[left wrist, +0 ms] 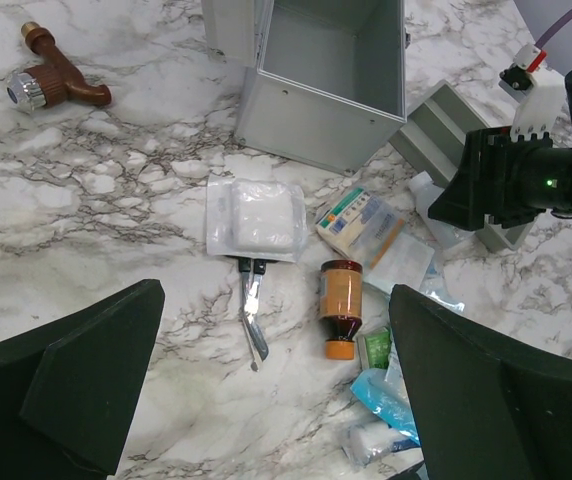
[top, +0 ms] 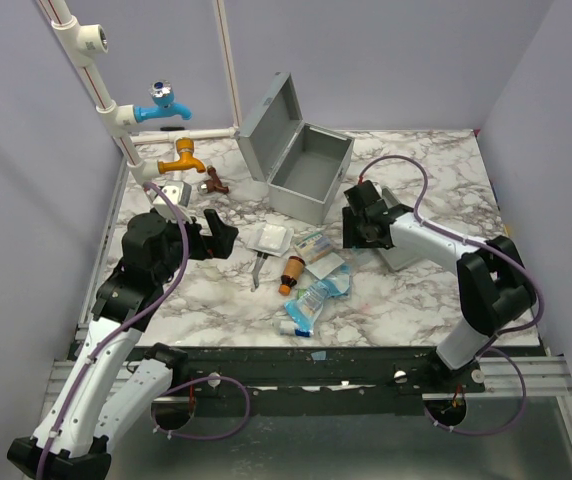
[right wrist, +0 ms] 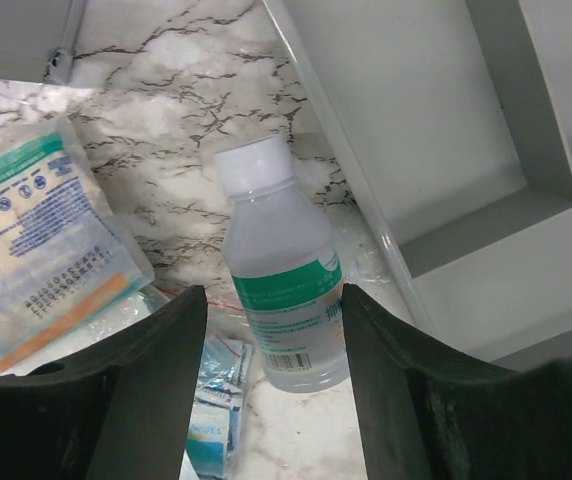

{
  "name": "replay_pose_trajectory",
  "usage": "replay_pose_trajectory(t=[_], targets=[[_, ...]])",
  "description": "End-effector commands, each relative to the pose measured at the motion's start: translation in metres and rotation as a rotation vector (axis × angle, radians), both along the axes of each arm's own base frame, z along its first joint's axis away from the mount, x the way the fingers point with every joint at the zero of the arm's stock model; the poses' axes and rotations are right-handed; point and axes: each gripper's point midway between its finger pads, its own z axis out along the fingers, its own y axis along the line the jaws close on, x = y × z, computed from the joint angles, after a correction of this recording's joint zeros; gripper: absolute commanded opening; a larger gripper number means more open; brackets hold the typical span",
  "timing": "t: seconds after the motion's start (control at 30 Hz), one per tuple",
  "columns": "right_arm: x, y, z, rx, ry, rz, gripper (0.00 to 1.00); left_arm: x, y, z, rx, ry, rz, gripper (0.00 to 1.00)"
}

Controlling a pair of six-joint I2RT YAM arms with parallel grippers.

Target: Organize the medicine kit

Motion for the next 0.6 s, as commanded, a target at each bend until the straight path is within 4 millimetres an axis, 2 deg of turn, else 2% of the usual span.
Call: replay_pose_trajectory(t=[0.0,0.3,0.57], targets=[[-0.003,-0.009,-0.009,-0.047,0.030,-0.023,0.59,-0.002,0.004,-0.004,0.012,0.004,0.019,0.99],[-0.011,-0.007,-0.022,-0.034,0.074,-0.023,0.50,-0.003,0.003,-0.003,0.011,0.001,0.015,0.98],[-0.011,-0.007,-0.032,-0.048,0.100,-0.024,0.49,-0.004,0.002,-0.004,0.015,0.002,0.010,0.99]])
